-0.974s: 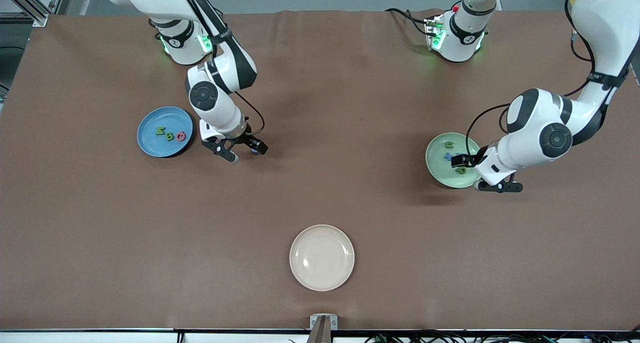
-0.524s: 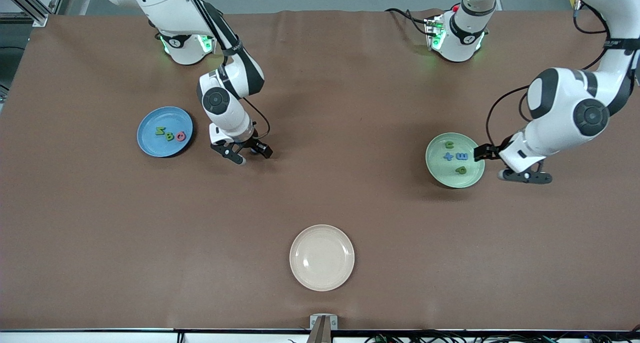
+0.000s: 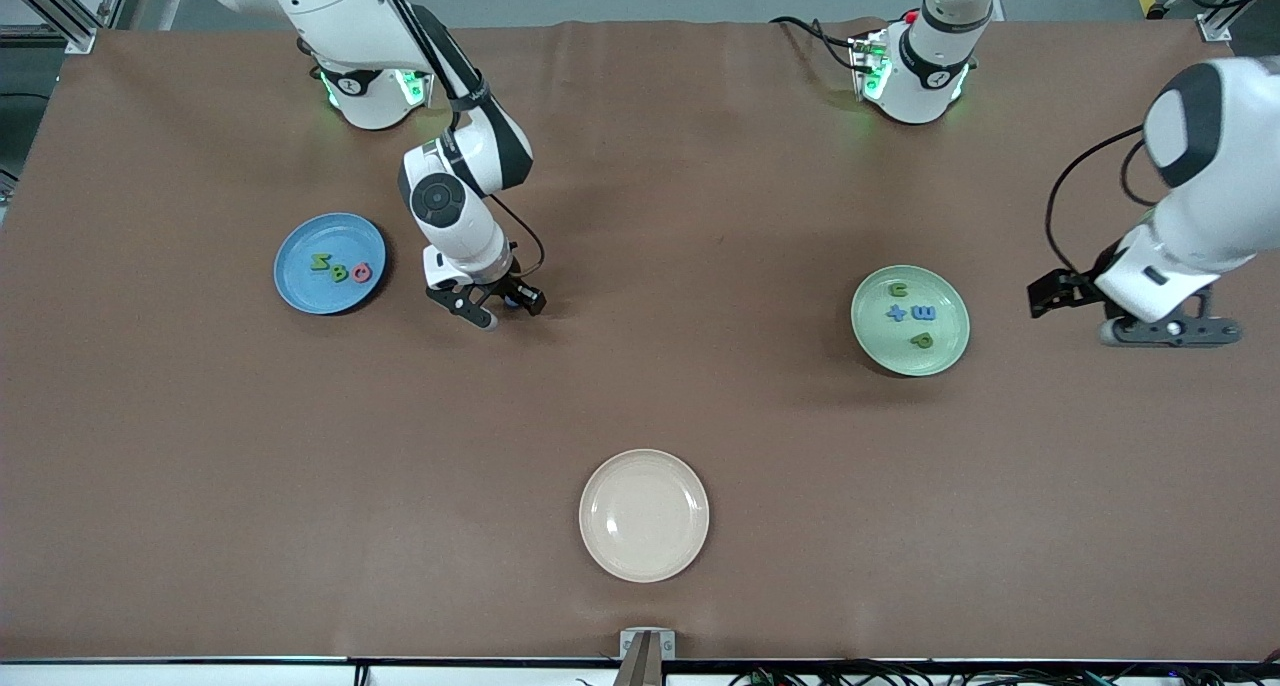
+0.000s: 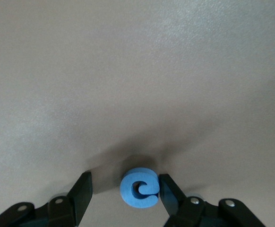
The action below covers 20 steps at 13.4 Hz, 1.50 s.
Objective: Sort uppercase to blue plate, lowercase to green plate
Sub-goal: 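Carry the C to the blue plate while the left gripper returns to rest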
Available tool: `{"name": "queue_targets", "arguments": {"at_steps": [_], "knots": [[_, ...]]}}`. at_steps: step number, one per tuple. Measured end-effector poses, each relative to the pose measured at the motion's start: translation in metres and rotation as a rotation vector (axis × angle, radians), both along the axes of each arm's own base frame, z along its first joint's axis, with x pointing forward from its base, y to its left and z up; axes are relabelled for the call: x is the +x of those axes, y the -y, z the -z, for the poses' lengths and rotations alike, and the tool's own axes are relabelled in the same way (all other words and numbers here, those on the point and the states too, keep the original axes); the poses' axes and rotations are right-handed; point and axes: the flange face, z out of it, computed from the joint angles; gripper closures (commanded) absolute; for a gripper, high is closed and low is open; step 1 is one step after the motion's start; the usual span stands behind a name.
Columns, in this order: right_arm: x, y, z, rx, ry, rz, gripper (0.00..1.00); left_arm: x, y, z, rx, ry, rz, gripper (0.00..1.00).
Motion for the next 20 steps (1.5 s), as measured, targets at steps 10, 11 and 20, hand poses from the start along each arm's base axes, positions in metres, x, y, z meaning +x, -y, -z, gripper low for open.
{"name": "queue_targets", "arguments": {"at_steps": [10, 11, 20], "knots": [[-0.002, 0.008, -0.011, -0.027, -0.068, -0.085, 1.00, 0.001, -0.001, -0.132, -0.046, 0.022, -0.030, 0.00], [0.000, 0.016, -0.016, -0.035, -0.094, -0.103, 1.00, -0.001, -0.003, -0.144, -0.048, 0.025, -0.035, 0.00], [0.013, 0.141, -0.093, -0.162, -0.260, -0.327, 1.00, 0.000, -0.003, -0.155, -0.077, 0.029, -0.053, 0.00]]}}
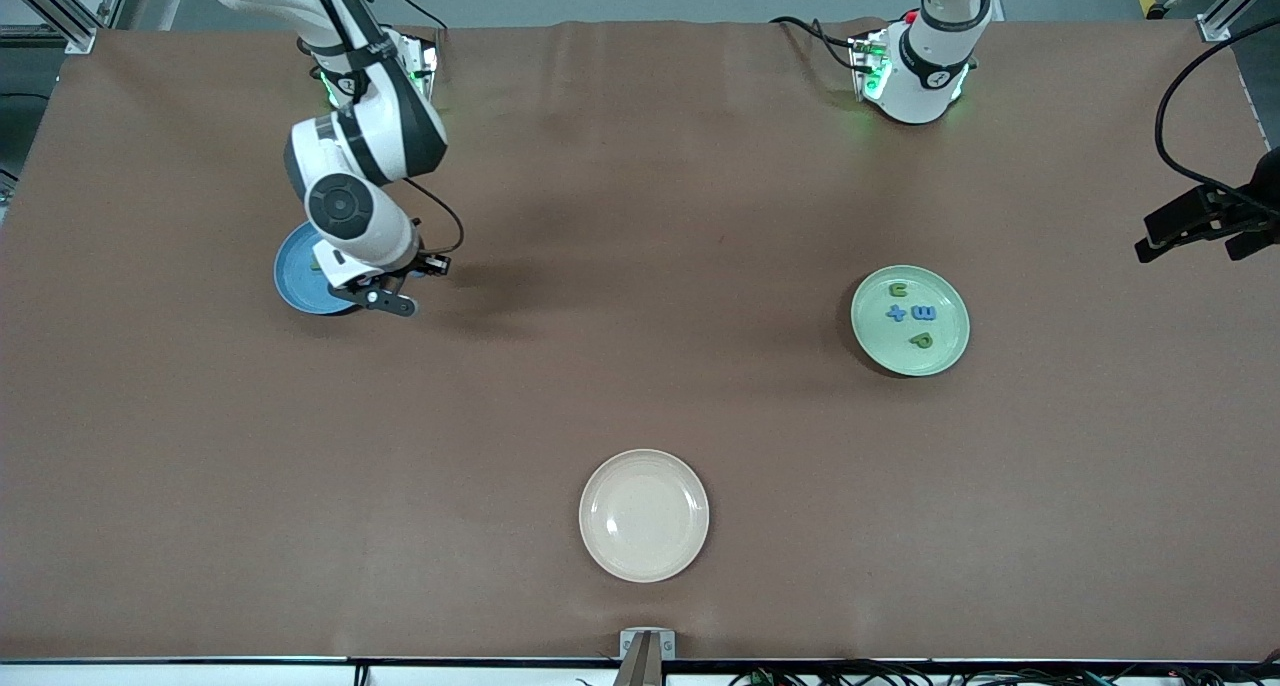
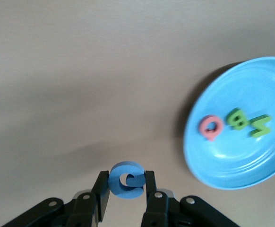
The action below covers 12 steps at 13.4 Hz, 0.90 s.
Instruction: Sort uppercase to blue plate, lowercase to green plate
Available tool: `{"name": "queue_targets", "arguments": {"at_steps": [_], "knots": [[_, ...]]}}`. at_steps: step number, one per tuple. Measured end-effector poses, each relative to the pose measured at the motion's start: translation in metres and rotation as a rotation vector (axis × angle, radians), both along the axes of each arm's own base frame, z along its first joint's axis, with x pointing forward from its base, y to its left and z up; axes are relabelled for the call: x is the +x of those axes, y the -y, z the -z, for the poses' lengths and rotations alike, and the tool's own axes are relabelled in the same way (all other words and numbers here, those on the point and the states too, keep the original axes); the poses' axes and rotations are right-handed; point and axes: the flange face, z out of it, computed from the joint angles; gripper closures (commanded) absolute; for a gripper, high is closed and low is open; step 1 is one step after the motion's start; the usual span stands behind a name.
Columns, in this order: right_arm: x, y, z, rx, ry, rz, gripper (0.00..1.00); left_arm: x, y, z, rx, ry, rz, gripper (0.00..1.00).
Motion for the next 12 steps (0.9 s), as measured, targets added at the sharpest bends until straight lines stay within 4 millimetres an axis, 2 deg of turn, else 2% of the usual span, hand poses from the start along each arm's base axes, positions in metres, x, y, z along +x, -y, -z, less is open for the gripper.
{"name": "queue_targets", "arguments": {"at_steps": [2, 6, 8, 12], "knots": [[-0.007, 0.042, -0.002, 0.039, -0.025, -0.039, 1.00, 0.000, 0.006, 0.000, 0.005, 0.000, 0.008, 0.00], [-0.027, 0.122, -0.007, 0.125, -0.045, -0.093, 1.00, 0.000, 0.003, -0.001, 0.008, 0.002, 0.000, 0.00], [-0.033, 0.139, -0.006, 0.146, -0.034, -0.110, 1.00, -0.001, 0.003, -0.002, 0.008, 0.003, 0.000, 0.00], [-0.047, 0.169, 0.015, 0.163, 0.043, -0.152, 1.00, -0.001, 0.001, -0.002, 0.008, 0.003, -0.002, 0.00]]}}
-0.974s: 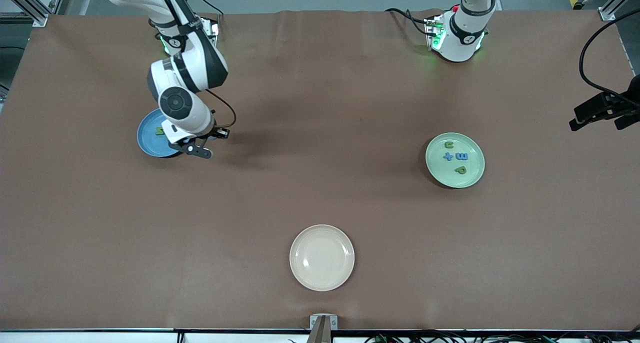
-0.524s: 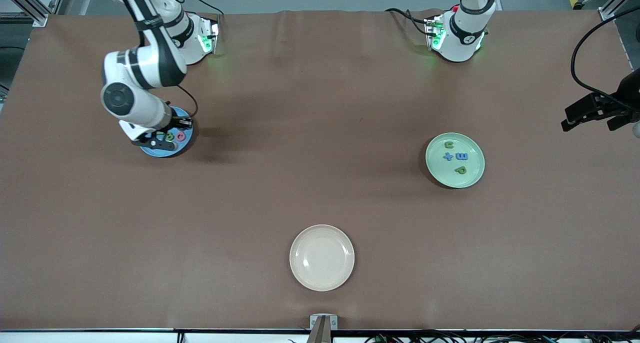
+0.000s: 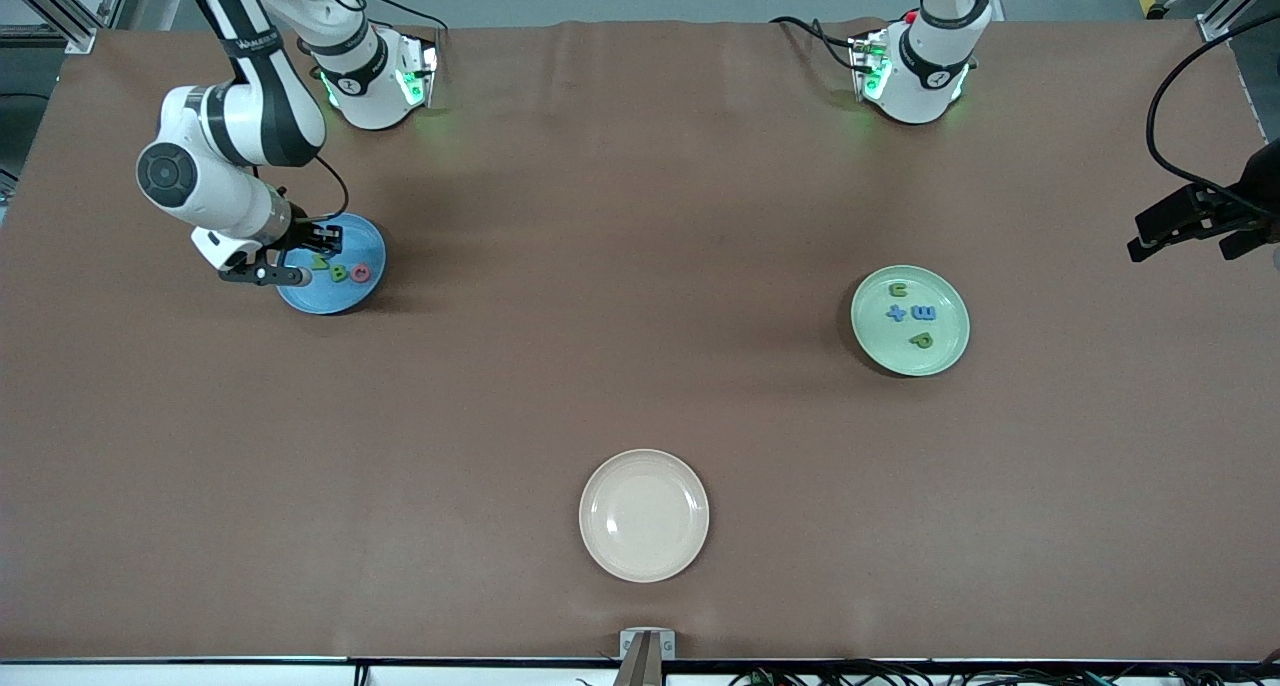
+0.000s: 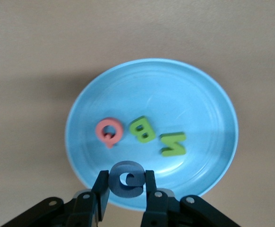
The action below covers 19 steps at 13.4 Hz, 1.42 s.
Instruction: Sort uppercase to blue plate, lowercase to green plate
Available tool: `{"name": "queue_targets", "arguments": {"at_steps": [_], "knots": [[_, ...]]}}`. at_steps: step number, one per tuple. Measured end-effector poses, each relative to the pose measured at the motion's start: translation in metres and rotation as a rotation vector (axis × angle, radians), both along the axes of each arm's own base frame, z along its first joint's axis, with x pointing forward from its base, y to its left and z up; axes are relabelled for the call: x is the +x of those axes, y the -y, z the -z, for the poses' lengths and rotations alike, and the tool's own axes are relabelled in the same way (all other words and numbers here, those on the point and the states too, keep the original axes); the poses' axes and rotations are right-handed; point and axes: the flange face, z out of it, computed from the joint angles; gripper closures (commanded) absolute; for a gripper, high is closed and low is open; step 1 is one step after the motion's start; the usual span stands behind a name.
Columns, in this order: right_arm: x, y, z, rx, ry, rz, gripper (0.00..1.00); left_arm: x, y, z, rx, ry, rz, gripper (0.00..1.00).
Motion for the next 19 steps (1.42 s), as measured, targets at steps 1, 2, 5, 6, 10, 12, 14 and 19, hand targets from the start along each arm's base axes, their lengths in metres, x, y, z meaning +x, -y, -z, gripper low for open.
{"name": "queue_targets", "arguments": {"at_steps": [1, 2, 5, 6, 10, 12, 14, 19], "knots": [[-0.004, 0.007, 0.007, 0.002, 0.015, 0.000, 1.00, 0.000, -0.001, 0.000, 0.000, 0.000, -0.001, 0.00], [-0.009, 0.010, 0.014, 0.000, 0.029, 0.001, 1.00, 0.000, -0.001, 0.000, 0.000, 0.000, -0.002, 0.00], [-0.017, 0.010, 0.040, -0.012, 0.037, -0.005, 1.00, 0.000, 0.002, 0.000, -0.003, -0.001, 0.006, 0.00], [-0.019, 0.009, 0.048, -0.015, 0.024, -0.008, 1.00, 0.000, 0.004, 0.000, -0.004, -0.001, 0.008, 0.00], [-0.025, 0.006, 0.063, -0.020, -0.024, -0.018, 1.00, -0.001, 0.010, 0.003, -0.004, -0.011, 0.020, 0.00], [-0.028, 0.005, 0.064, -0.019, -0.045, -0.022, 1.00, -0.001, 0.013, 0.006, -0.004, -0.016, 0.025, 0.00], [-0.029, 0.003, 0.065, -0.019, -0.054, -0.027, 0.98, -0.002, 0.012, 0.005, -0.003, -0.015, 0.023, 0.00], [-0.031, -0.003, 0.065, -0.018, -0.081, -0.040, 0.00, -0.003, 0.007, 0.003, -0.003, -0.011, 0.013, 0.00]]}}
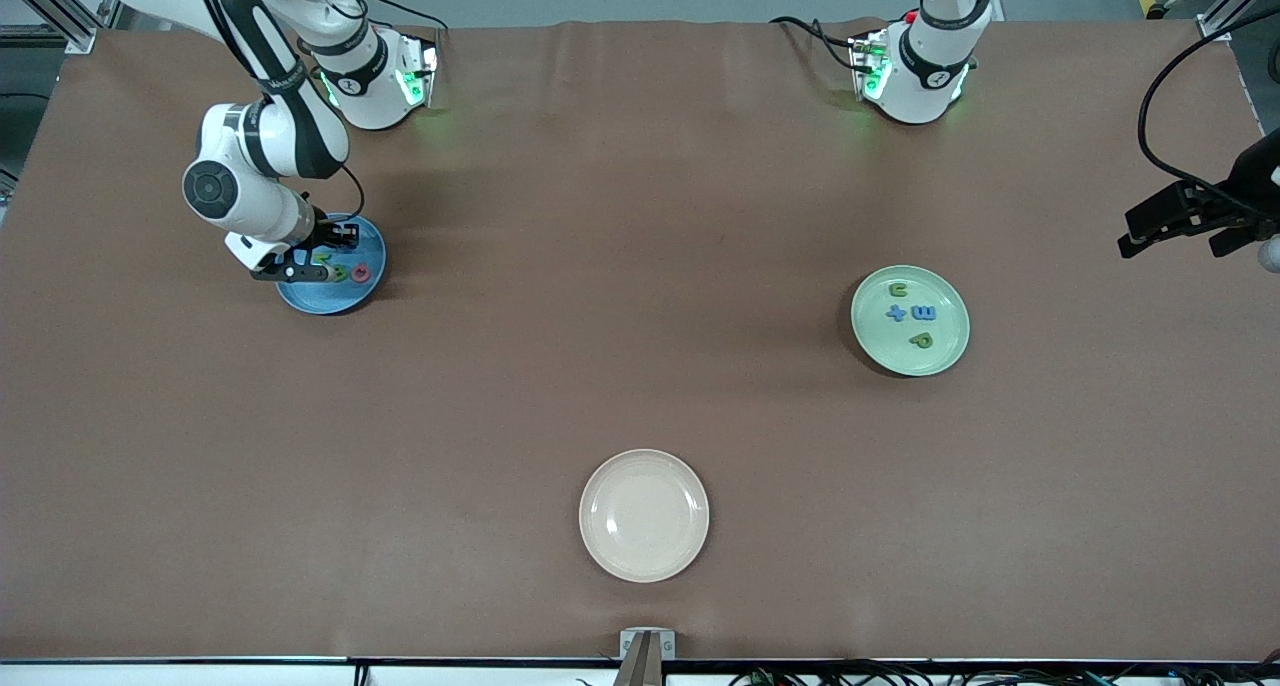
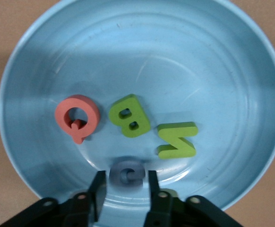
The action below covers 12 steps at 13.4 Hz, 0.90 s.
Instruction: Sort uppercase to blue plate, lowercase to green plate
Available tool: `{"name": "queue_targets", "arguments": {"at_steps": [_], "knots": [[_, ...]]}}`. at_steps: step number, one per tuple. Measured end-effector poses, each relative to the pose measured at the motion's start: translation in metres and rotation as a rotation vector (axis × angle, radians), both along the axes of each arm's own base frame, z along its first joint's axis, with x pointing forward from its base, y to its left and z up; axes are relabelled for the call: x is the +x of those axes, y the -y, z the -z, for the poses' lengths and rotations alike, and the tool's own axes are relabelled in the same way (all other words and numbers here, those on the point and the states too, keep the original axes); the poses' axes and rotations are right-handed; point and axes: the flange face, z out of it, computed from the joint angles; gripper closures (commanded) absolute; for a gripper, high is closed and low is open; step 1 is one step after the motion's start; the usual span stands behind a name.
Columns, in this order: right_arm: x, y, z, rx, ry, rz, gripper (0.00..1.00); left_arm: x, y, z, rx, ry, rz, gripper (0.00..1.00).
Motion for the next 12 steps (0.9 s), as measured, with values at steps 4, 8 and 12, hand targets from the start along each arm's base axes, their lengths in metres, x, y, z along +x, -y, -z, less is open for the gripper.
{"name": "queue_targets", "arguments": {"at_steps": [4, 8, 12], "knots": [[0.009, -0.001, -0.013, 0.002, -0.067, -0.001, 0.00, 0.000, 0.000, 0.000, 0.000, 0.000, 0.000, 0.00], [0.040, -0.002, -0.063, 0.010, -0.110, 0.001, 0.00, -0.001, 0.000, -0.002, 0.000, 0.003, 0.000, 0.00], [0.066, -0.009, -0.102, 0.011, -0.106, -0.016, 0.00, -0.003, 0.000, -0.002, 0.000, -0.006, 0.000, 0.00]]}}
